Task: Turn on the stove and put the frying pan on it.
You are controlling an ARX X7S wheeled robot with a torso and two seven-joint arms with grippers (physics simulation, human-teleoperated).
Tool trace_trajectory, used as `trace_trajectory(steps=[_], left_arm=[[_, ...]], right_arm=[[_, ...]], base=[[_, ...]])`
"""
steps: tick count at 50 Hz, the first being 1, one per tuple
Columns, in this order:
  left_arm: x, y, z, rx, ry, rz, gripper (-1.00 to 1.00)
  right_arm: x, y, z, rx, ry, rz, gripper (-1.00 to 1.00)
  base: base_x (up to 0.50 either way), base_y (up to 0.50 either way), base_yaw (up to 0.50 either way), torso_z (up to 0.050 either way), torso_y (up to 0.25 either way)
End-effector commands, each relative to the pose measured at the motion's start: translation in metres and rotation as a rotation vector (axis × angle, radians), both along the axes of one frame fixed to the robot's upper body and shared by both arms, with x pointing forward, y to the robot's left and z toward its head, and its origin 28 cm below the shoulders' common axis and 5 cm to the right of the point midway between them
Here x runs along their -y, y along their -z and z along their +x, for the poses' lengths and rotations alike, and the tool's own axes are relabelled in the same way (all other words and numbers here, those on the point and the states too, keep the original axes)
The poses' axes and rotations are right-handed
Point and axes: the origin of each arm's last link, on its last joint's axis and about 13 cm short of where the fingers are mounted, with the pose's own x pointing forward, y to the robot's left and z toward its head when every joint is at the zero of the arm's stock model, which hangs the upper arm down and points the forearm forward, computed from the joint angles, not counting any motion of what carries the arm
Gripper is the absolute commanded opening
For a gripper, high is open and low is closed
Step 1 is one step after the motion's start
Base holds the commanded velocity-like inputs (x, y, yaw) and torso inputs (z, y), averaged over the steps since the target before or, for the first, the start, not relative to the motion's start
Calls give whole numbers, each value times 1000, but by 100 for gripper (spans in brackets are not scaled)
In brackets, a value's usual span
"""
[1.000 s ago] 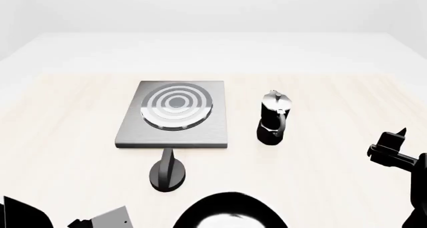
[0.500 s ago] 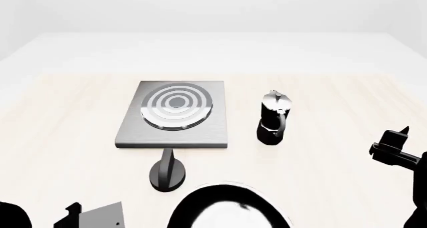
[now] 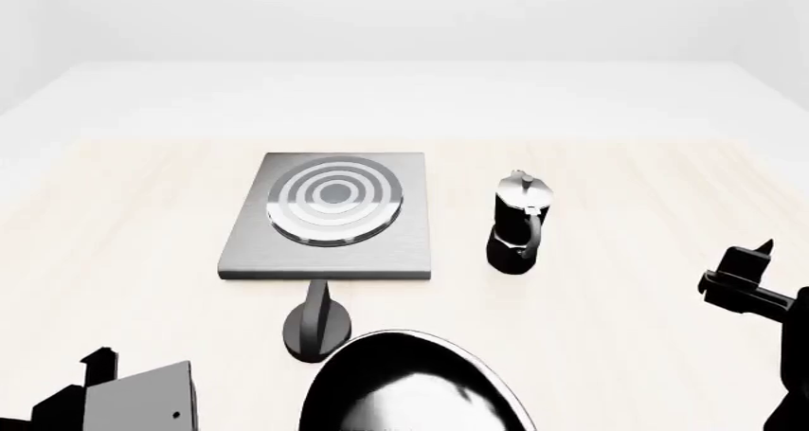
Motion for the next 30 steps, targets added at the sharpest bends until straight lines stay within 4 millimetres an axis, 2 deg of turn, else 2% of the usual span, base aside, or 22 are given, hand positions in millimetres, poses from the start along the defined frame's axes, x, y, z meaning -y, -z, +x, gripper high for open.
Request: trace_trajectory(steps=[1, 9, 16, 23, 25, 30], left_arm=[[-5, -26, -3, 132, -78, -28, -100], [-17, -44, 2, 203, -287, -98, -100], [-22, -40, 17, 201, -453, -125, -100], [-22, -38, 40, 204, -514, -248, -100], [-22, -39, 51, 214, -577, -298, -100], [-17, -43, 72, 240, -642, -329, -100]], right_arm=[[0, -1, 0, 0, -1, -1, 100], [-1, -2, 1, 3, -5, -1, 100], [-1, -2, 2, 3, -5, -1, 100], [-1, -1, 2, 0, -6, 1, 100], [-2, -2, 2, 1, -7, -2, 100], [-1, -1, 2, 1, -7, -1, 100]], base=[[0, 0, 0, 0, 0], [0, 0, 0, 0, 1], [0, 0, 0, 0, 1], [0, 0, 0, 0, 0], [0, 0, 0, 0, 5], [0, 0, 0, 0, 0]])
